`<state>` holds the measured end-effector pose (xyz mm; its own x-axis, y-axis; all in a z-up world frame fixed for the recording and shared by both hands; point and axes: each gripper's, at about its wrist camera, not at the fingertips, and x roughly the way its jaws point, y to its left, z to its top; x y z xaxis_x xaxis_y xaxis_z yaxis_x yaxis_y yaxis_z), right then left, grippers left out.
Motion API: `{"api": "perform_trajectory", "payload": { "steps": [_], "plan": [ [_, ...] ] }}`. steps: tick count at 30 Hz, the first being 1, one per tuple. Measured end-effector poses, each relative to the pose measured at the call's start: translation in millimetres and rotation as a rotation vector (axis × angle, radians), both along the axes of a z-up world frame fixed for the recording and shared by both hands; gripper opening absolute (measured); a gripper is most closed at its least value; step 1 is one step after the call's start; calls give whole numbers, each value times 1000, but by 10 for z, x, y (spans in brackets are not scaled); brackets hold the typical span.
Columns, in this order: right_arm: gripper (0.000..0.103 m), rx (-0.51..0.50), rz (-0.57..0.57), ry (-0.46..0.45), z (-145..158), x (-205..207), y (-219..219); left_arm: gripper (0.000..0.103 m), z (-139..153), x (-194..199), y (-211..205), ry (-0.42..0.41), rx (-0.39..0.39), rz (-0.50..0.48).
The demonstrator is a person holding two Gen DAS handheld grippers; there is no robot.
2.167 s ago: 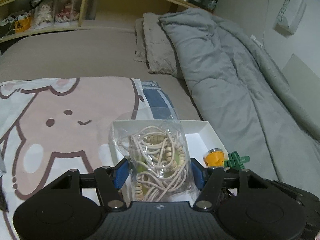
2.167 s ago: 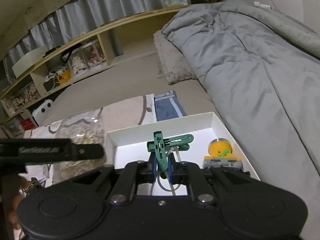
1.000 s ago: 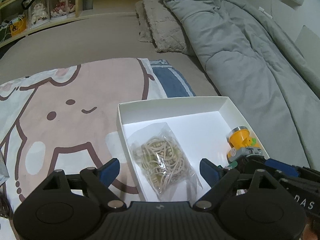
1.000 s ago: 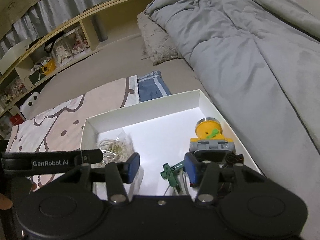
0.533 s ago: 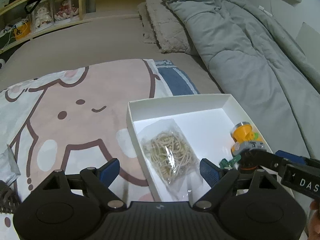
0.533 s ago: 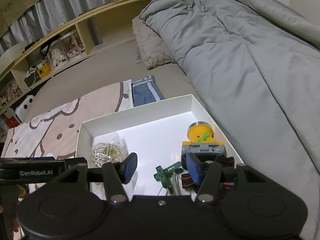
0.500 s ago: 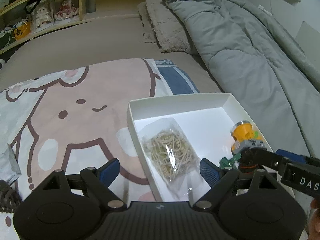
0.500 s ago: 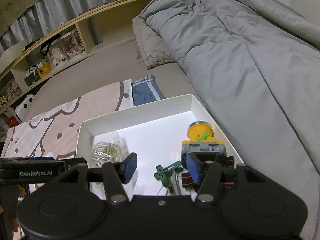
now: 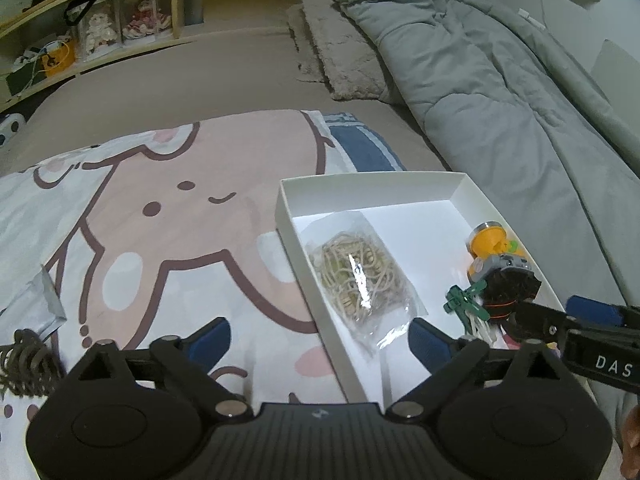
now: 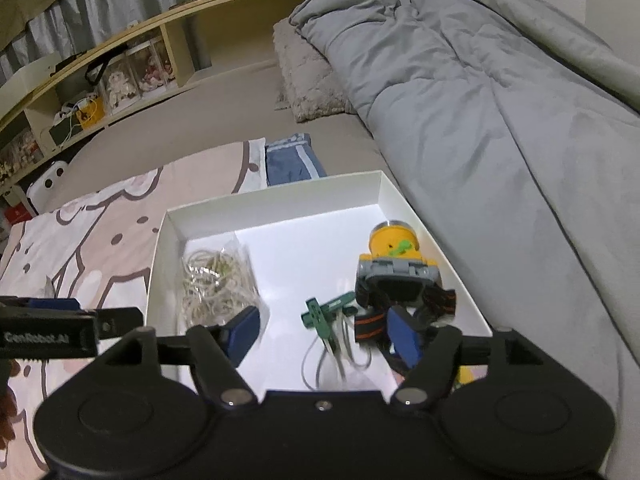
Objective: Organize objects
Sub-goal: 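Withdraw both tools from the tray toward the black coil and white packet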
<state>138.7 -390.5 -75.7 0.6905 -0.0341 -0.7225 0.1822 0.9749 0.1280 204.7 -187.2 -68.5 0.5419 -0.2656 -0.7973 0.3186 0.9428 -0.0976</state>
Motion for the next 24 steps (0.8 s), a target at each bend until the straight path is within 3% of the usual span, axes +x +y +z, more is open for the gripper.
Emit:
{"api": "perform_trajectory", "payload": {
  "steps": [8,17,24],
  "plan": [
    [98,-44,-10,13,8,-82,41,103,-40,-116,162,-13,20,36],
    [103,-107,-3,18,10,-102,124,103,-29,-187,388,-24,18,92],
    [103,-96,24,-2,21,-72,249,103,52,-234,705,-54,17,151]
  ]
}}
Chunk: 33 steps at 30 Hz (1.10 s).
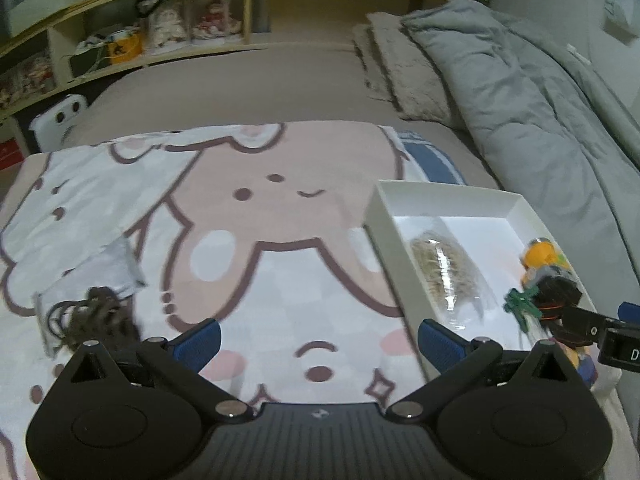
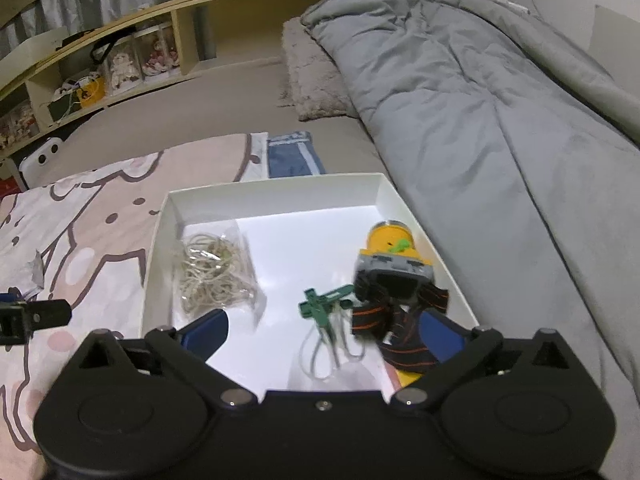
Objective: Organize objects
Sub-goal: 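Withdraw both tools from the tray toward the black coil and white packet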
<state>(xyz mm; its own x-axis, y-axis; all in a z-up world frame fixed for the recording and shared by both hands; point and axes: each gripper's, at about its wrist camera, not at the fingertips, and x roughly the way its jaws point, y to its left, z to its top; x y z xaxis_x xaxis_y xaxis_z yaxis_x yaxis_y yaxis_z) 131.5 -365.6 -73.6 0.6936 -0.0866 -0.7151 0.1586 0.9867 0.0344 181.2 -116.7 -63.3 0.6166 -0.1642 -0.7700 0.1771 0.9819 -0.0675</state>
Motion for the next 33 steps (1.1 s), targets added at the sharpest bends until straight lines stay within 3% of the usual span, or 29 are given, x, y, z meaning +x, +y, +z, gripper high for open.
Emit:
{"api": "perform_trajectory", "payload": {
  "steps": [7,23,33],
  "plan": [
    [103,66,55,-10,-28,96,343,103,86,-46,436,-17,37,56],
    [103,105,200,-65,-73,213,1055,103,79,-143,1538,-26,62,233],
    [103,104,301,-146,-123,161,1485,103,-51,-169,1952,-43,-6,317]
  ]
}}
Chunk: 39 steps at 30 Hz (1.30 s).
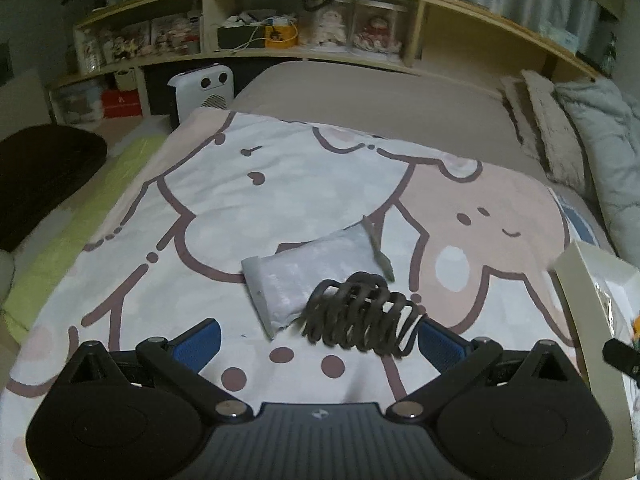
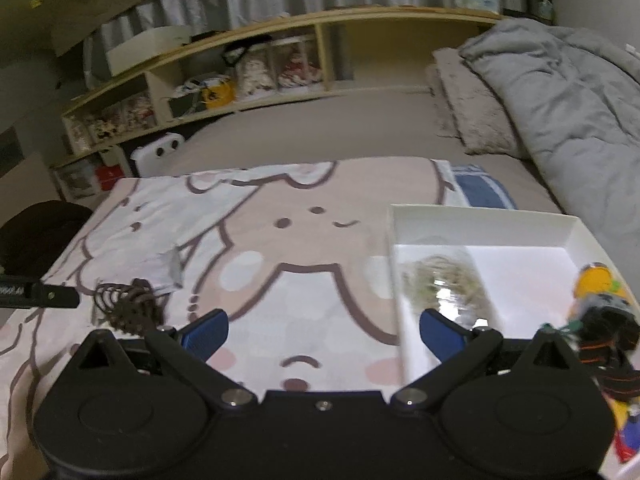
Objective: Organize objects
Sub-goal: 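Withdraw both tools from the tray toward the black coil and white packet, then grasp the black coil with left gripper while right tool approaches the white packet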
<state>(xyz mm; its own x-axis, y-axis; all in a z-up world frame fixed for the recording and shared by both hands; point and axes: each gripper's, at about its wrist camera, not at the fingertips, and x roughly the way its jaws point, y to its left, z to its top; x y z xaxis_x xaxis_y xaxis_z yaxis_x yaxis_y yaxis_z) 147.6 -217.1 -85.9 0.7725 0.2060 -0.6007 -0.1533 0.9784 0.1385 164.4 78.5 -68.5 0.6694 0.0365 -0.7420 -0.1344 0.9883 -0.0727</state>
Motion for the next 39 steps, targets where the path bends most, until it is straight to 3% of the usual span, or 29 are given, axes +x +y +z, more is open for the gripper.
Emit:
{"api": "perform_trajectory", "payload": {
  "steps": [10,17,26,32,39],
  "plan": [
    [103,-6,73,-32,-86,-69,352,103,-282,61,-146,-43,-11,-175],
    [103,46,128,-18,-49,5,483,103,-460,207,-156,-126,-60,-154],
    [103,83,209,27,14,550,707,101,-602,251,-261,-192,46,-183],
    [94,96,256,49,-71,929,957,94,-662,304,-297,-188,67,-214],
    [76,123,325,126,-242,1268,1250,91,-687,317,-329,-202,77,-225]
  ]
}}
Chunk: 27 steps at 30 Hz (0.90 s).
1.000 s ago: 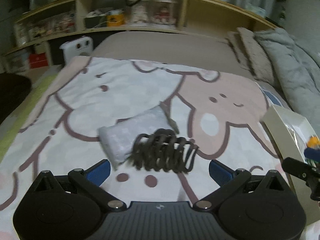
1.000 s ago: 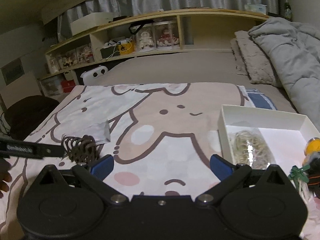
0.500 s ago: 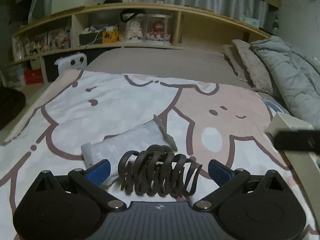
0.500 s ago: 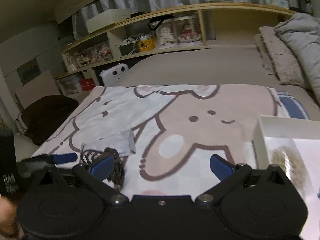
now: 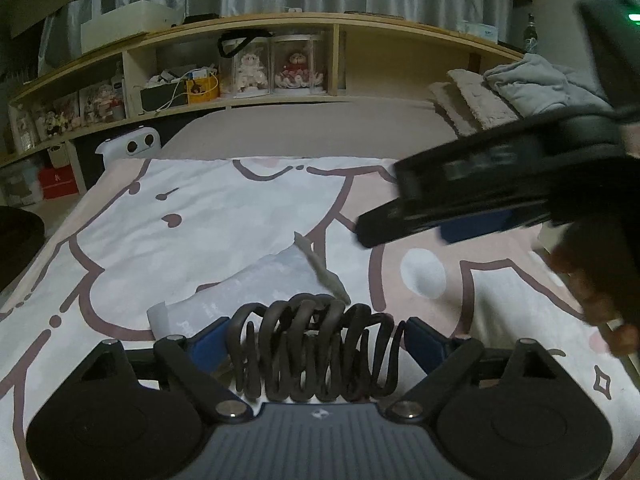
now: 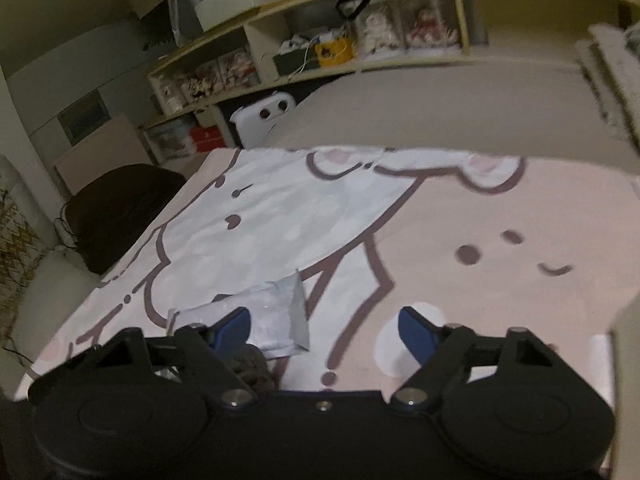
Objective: Organize objects
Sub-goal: 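Grasp the black coil with left gripper while right tool approaches the white packet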
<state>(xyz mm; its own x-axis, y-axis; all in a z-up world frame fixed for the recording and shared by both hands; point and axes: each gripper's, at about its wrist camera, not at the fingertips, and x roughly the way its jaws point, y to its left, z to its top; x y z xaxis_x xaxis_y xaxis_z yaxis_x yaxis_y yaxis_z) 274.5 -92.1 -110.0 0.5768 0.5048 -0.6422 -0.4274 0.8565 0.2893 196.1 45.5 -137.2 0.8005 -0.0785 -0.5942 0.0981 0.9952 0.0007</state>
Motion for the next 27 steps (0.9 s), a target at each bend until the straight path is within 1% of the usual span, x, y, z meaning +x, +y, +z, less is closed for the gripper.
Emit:
{"api": "perform_trajectory", "payload": {
  "steps": [1,2,3,5,7,8,9,10,11,12,13,14,15,17,19,22,24,25,26,27],
  "plan": [
    [73,13,1,28,-36,54,31,84,4,-4,1,2,-2,1],
    [67,23,-3,50,-74,90,58,80,10,-11,4,5,-4,1],
    [62,30,-9,70,-110,130,81,81,22,-11,12,17,-10,4],
    [56,44,-10,106,-187,194,136,80,39,-15,18,42,-21,16],
    [50,32,-3,128,-262,237,216,79,53,-25,22,61,-22,21],
    [47,22,2,137,-291,251,251,60,61,-34,28,70,-26,27],
    [44,11,6,143,-325,263,293,48,71,-39,34,83,-18,40],
    [42,3,11,144,-355,276,319,41,70,-32,47,107,-15,49],
    [36,-6,15,146,-380,286,347,40,64,-31,75,132,-29,61],
    [26,-15,15,146,-402,295,370,38,55,-32,115,155,-55,73],
    [20,-25,10,140,-424,300,392,35,46,-38,144,166,-68,80],
    [6,-27,13,132,-436,296,406,31,41,-48,165,174,-78,83],
    [1,-26,16,124,-439,291,408,28,47,-57,176,174,-82,82],
    [0,-45,10,95,-424,245,406,23,68,-75,167,167,-88,75],
    [0,-57,13,79,-380,195,372,23,88,-107,140,149,-83,65],
    [0,-70,-2,62,-296,116,253,23,108,-141,78,124,-52,47],
    [0,-72,-20,56,-238,76,155,28,123,-166,51,112,-58,39],
    [0,-68,-34,53,-202,51,90,46,127,-172,34,111,-63,33],
    [0,-67,-48,52,-171,29,37,73,129,-173,13,111,-67,29],
    [0,-62,-61,52,-145,7,-18,82,133,-191,-18,103,-65,29]
  ]
}}
